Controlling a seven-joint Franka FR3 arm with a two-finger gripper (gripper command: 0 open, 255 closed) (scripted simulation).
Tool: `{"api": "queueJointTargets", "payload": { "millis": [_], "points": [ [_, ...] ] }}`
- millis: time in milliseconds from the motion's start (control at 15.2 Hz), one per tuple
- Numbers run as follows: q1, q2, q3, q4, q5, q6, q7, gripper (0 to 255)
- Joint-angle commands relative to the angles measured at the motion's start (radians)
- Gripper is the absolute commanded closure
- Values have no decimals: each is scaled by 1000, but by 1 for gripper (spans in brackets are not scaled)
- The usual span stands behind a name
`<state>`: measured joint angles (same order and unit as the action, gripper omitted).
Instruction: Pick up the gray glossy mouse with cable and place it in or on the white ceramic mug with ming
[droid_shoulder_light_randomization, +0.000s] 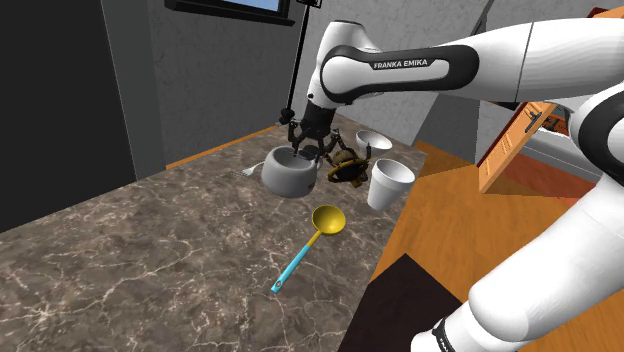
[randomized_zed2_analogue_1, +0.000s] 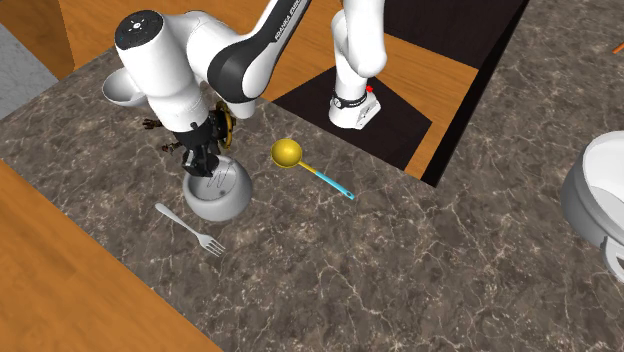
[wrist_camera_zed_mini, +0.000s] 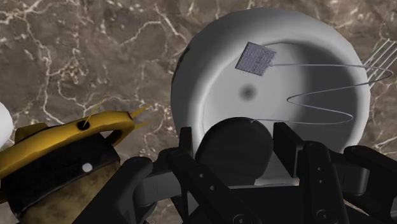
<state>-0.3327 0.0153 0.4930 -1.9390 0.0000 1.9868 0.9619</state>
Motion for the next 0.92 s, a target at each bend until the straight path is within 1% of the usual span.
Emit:
{"api": "queueJointTargets", "payload": {
  "millis": [0,66,132,462,726,858],
  "points": [
    [0,0,0,0,0,0,0,255],
    [0,0,0,0,0,0,0,255],
    [0,0,0,0,0,0,0,0],
    [0,0,0,0,0,0,0,0],
    [-3,-25,-3,101,12,-123,-9,0],
    [-3,-25,-3,101,13,-123,-9,0]
  ]
}}
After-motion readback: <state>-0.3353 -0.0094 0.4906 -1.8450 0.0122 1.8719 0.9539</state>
